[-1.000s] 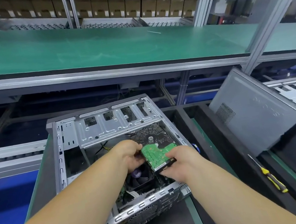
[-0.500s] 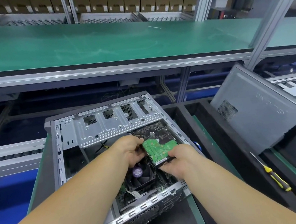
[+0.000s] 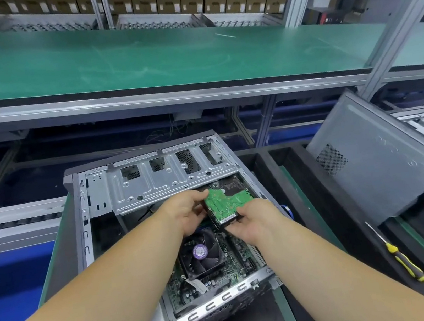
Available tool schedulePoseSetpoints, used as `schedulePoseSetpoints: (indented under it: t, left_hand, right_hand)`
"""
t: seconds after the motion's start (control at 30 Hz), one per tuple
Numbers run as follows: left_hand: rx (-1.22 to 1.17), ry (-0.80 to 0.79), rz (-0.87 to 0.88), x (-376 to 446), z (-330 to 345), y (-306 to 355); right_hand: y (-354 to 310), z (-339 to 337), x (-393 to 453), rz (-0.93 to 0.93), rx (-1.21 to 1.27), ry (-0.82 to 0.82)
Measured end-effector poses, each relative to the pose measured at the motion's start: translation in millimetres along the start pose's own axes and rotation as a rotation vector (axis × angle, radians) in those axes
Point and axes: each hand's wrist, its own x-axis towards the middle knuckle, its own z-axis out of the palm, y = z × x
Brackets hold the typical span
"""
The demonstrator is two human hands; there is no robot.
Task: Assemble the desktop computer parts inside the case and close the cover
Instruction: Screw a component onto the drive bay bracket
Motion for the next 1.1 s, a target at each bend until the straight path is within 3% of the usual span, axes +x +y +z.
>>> schedulePoseSetpoints:
  t: [0.57, 0.83, 1.0, 1.1]
  left_hand:
    - [-0.037, -0.011, 0.059, 9.9, -1.0, -5.9]
    - [-0.033, 0.013, 0.034, 6.7, -4.2, -4.6]
    - [0.042, 0.015, -0.045, 5.8, -6.0, -4.3]
    - [-0.013, -0.004, -0.046, 7.9, -6.5, -3.8]
  right_hand:
    - [0.2, 17.2, 8.8, -0.033, 0.037, -0.082]
    - [-5.7, 32.0, 9.0, -0.097, 0.073, -0.268]
    - [-8.3, 29.7, 12.4, -0.041, -0.102, -0.188]
    - [-11.2, 27.7, 15.2, -0.039, -0.045, -0.151]
